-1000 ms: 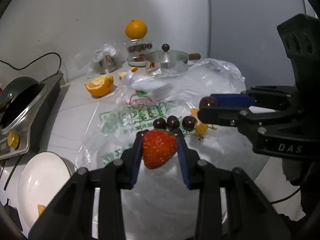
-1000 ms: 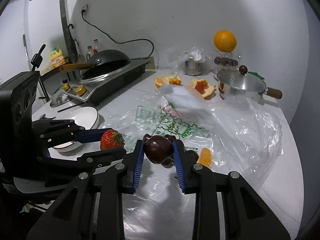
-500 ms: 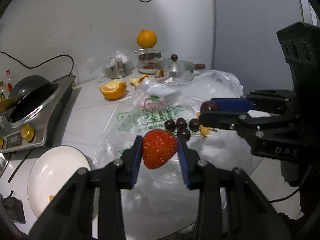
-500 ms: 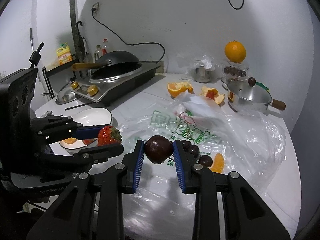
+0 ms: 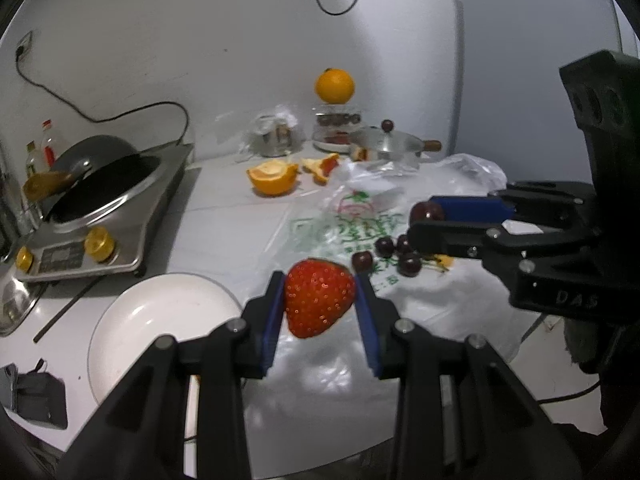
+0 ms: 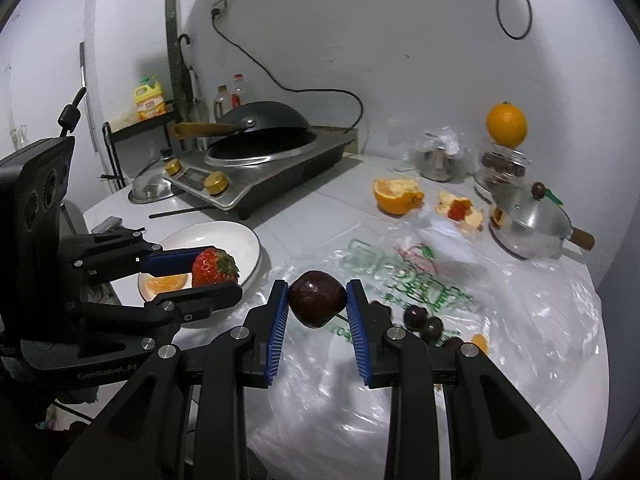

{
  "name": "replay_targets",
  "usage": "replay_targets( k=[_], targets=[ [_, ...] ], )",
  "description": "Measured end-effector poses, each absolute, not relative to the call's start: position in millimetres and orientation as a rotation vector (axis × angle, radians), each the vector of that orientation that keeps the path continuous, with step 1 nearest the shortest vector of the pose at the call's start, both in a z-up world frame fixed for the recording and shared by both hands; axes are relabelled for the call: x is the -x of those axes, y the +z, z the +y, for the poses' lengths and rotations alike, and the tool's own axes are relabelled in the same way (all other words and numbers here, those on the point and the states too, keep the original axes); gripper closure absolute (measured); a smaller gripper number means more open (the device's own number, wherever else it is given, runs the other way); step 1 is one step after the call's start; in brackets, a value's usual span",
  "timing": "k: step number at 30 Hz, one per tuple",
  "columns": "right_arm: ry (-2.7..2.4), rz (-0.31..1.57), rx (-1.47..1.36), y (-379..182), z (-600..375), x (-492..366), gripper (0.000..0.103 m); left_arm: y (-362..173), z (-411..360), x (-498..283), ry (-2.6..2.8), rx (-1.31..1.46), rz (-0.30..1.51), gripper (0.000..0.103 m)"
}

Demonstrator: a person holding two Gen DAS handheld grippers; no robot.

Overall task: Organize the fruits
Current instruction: 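Carry the strawberry and cherry over the white plate with both tools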

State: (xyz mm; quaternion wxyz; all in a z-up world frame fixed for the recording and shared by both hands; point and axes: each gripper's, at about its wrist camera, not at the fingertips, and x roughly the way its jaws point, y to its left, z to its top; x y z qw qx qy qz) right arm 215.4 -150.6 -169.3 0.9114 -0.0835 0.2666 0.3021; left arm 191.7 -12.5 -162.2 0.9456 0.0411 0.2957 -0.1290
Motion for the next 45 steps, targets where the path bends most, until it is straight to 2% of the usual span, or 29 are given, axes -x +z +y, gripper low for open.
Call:
replay_targets(
  k=[20, 45],
  targets=[
    [0.693, 0.549, 0.247, -164.1, -88.1, -217.5, 0.072, -164.3, 56.6, -178.5, -0.179, 0.000, 0.589, 0.068],
    [0.764, 0.604, 0.292, -180.7, -28.9, -247.3, 0.072, -193.4, 112.9, -195.8, -0.099, 0.063, 0.646, 0.068]
  ],
)
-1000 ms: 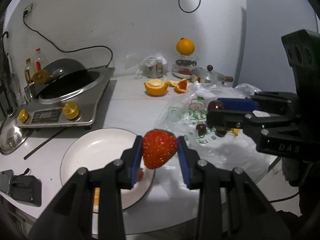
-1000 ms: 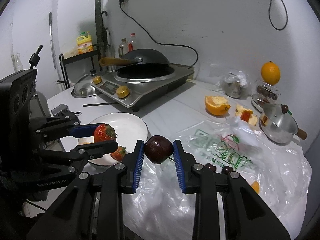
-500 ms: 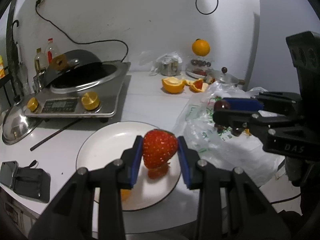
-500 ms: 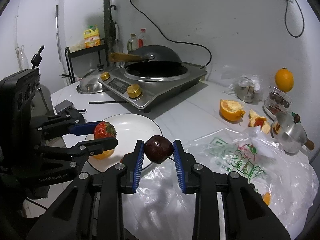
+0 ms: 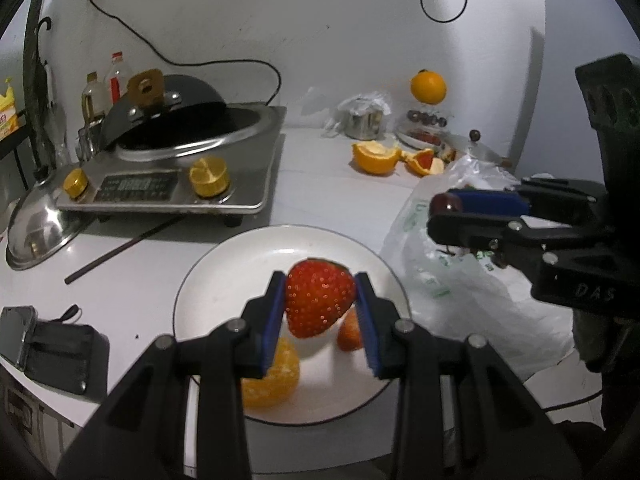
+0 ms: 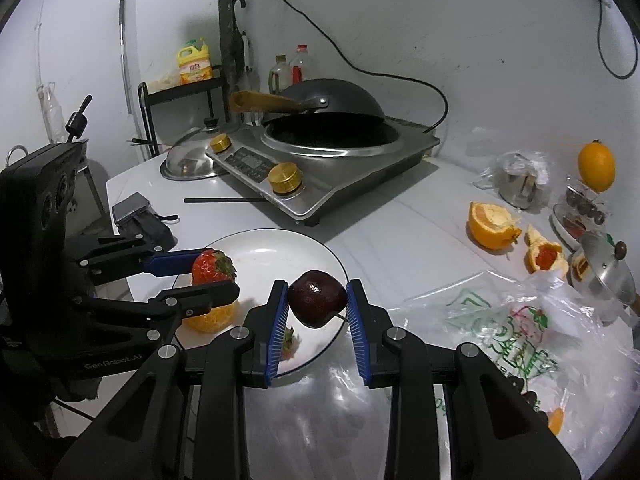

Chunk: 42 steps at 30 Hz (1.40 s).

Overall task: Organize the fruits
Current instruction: 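Carry the strawberry and cherry over the white plate with both tools, then open both grippers to drop the strawberry and cherry onto the plate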

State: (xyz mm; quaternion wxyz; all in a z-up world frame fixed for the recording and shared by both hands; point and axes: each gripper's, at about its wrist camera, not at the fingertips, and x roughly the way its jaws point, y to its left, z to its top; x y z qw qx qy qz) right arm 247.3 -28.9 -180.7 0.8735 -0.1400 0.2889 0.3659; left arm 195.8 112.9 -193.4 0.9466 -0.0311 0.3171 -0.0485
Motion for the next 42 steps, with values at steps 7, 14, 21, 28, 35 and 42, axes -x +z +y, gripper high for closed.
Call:
replay_targets(
  k=[7, 14, 21, 28, 35, 42],
  targets=[
    [0.782, 0.634, 0.299, -192.0, -16.1, -259.3, 0.072, -205.2, 131.3, -207.0, -0.070, 0.079, 0.666, 0.068],
    [0.813, 0.668, 0.308, -206.2, 3.1, -269.2, 0.072, -218.2, 156.9, -220.2, -0.024, 0.089, 0.704, 0.068],
    [0.843, 0.710, 0.339, -226.2, 26.4, -271.7, 0.072, -230.3, 173.0, -224.6, 0.001, 0.114, 0.735, 0.068],
    [0.865, 0.748, 0.352, -240.1, 41.7, -271.0, 0.072, -235.6, 179.0, -223.7, -0.020, 0.139, 0.745, 0.068],
    [0.857, 0.775, 0.388, -251.7, 49.7, -266.6, 0.072, -239.7, 176.7, -225.7, -0.036, 0.143, 0.762, 0.067],
    [0.844, 0.789, 0.391, -252.8, 49.6, -264.8, 0.072, -236.9, 176.9, -225.2, -0.034, 0.147, 0.760, 0.063]
  ],
)
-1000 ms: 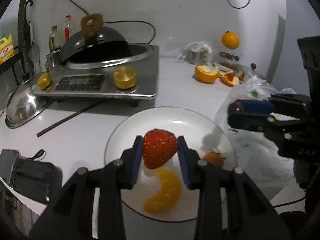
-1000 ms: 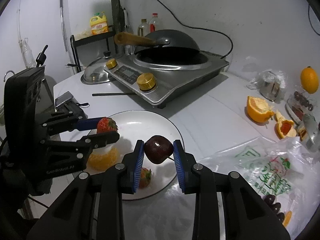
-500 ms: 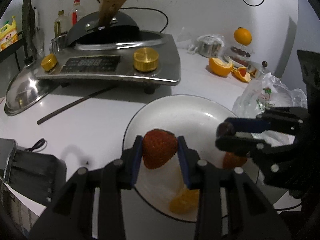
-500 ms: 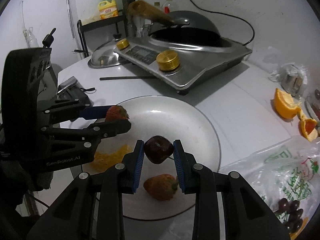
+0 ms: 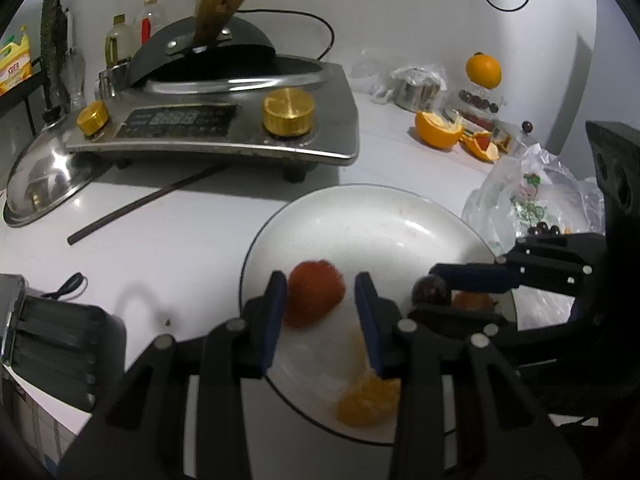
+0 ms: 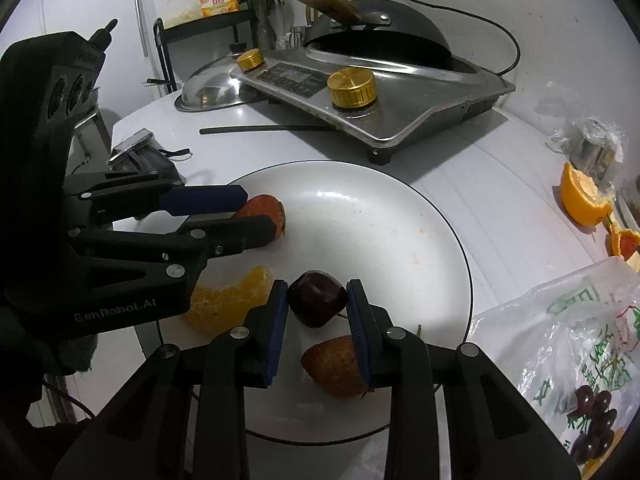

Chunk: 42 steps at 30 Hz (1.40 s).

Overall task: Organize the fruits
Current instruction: 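Open both grippers to drop the strawberry and cherry onto the plate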

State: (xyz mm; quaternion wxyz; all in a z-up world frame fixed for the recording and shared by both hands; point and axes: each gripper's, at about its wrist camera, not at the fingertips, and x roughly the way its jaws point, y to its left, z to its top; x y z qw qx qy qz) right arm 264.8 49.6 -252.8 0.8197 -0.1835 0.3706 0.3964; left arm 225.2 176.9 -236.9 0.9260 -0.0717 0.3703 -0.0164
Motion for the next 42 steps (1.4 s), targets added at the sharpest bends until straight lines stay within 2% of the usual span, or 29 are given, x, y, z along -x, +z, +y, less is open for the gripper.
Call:
replay_targets(
  k=[2, 5, 8, 42],
  targets=[
    [0.832, 0.781, 0.397, -251.3, 48.5, -263.3, 0.072, -235.2, 176.4, -223.2, -0.032, 0.147, 0.751, 0.063],
    [0.822, 0.773, 0.397, -248.7, 46.6, -262.3, 0.067, -232.2, 176.1, -219.2, -0.028, 0.149, 0.743, 0.051],
    [0.813, 0.759, 0.387, -243.5, 42.5, -260.6, 0.064, -227.6, 176.5, -214.8, -0.024, 0.155, 0.731, 0.051],
    [0.696, 0.621, 0.280, -196.3, -68.3, -217.0, 0.064, -181.5, 88.2, -180.8, -0.082, 0.066, 0.655, 0.050]
  ],
)
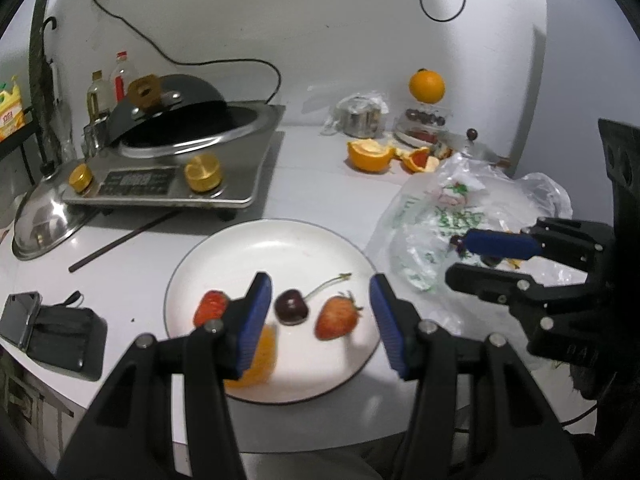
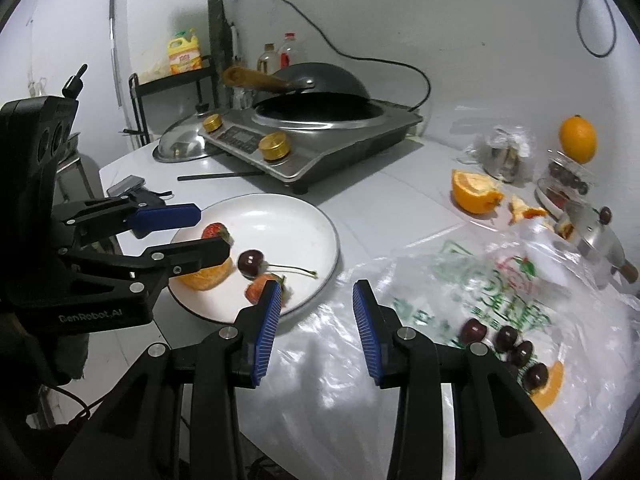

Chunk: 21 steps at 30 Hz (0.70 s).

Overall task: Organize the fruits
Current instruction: 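Move both tools back over the cherries on the bag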

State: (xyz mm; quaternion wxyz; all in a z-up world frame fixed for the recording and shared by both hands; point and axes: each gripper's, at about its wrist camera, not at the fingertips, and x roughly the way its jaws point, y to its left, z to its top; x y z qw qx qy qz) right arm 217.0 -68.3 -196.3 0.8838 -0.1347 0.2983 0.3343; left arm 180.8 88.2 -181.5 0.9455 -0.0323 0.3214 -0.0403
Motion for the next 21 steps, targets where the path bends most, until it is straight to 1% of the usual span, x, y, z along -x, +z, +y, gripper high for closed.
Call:
replay_targets(
  k=[21],
  targets=[
    [0.572, 0.622, 0.176, -203.3, -162.8, -224.3, 0.064, -179.2, 7.1, -193.0, -0.184, -0.018, 0.683, 0.050]
  ],
)
